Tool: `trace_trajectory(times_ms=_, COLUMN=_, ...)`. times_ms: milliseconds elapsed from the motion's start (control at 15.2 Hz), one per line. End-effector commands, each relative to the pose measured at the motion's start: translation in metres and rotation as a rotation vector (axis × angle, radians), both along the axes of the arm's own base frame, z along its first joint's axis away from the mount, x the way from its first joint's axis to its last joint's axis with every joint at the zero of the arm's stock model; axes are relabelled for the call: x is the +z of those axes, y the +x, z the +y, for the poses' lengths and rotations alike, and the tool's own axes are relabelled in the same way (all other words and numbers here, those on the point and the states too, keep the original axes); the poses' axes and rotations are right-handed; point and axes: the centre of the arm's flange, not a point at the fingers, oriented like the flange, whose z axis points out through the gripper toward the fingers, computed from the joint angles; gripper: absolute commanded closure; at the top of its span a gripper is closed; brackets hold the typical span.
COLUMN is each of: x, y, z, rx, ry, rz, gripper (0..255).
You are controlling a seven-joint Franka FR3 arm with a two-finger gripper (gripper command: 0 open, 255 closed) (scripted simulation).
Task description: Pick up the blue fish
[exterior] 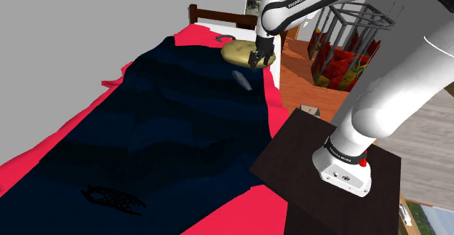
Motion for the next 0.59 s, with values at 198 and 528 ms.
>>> trace_trajectory(times_ms=198, x=-0.045, y=0.039, z=-0.024, rx=-0.042, ry=-0.021, rz=-0.026, gripper=0)
trace_trajectory(times_ms=528, x=-0.085, y=0.078, z=-0.053, rx=-0.085, ry=-0.041, rz=-0.049, gripper=0)
